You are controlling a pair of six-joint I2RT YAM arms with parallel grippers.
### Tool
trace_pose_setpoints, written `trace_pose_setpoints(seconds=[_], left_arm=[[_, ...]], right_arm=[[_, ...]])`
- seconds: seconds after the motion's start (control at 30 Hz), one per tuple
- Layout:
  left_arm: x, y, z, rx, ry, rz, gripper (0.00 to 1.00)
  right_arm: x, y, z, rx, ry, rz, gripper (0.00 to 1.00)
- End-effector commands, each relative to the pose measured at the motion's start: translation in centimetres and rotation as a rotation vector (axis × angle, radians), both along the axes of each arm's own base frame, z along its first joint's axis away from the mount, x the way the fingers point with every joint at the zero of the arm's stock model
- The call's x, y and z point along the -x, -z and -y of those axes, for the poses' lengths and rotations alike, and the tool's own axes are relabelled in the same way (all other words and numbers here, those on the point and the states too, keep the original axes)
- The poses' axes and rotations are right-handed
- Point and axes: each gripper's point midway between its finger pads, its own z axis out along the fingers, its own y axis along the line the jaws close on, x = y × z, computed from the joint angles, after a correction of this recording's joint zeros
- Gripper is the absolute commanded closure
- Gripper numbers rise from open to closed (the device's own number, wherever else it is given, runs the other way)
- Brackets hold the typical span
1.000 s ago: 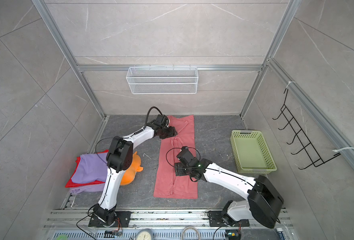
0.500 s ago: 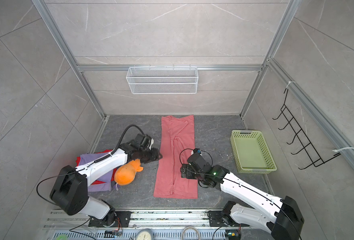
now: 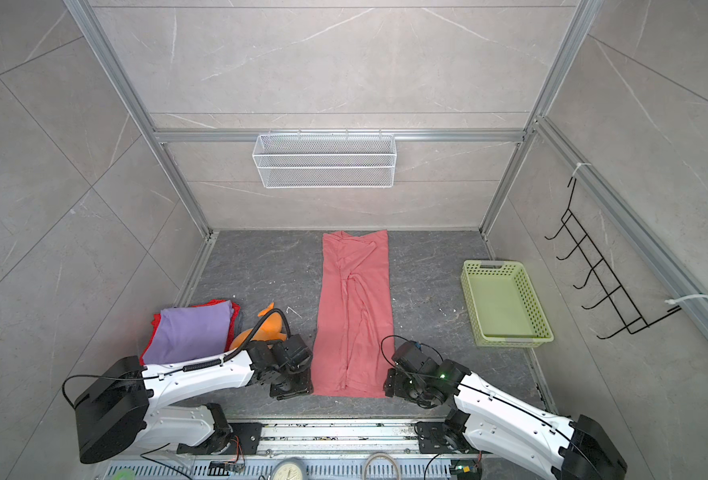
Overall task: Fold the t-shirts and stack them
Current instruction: 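Grasp the strip's near end corners with both grippers, then lift the near end with both grippers and fold it toward the far end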
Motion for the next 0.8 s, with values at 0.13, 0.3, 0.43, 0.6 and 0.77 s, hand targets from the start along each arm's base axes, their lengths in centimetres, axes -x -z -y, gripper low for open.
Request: trace_pose_setpoints(seconds=[0.13, 0.3, 0.43, 0.6, 0.77], left_arm=[[-1.5, -0.3, 0.7, 0.070, -0.091, 0.090, 0.53], [-2.0, -0.2, 1.5, 0.133, -0.119, 0.114, 0.64], [-1.9, 0.0, 1.9, 0.162, -0.124, 0.104, 0.74], [-1.4, -0.1, 2.6, 0.188, -0.113, 0.088, 0.94], [-1.6, -1.9, 3.1, 0.226, -0.092, 0.117, 1.00]], right_arm=[[-0.1, 1.0, -1.3, -0.063, 0.040, -0.033, 0.28], [0.3, 1.8, -1.0, -0.040, 0.043, -0.065, 0.38], [0.8, 2.5, -0.6, -0.028, 0.057, -0.090, 0.52], [0.7, 2.8, -1.2, -0.060, 0.059, -0.090, 0.76], [-0.2, 0.5, -2.1, -0.068, 0.024, -0.039, 0.96]])
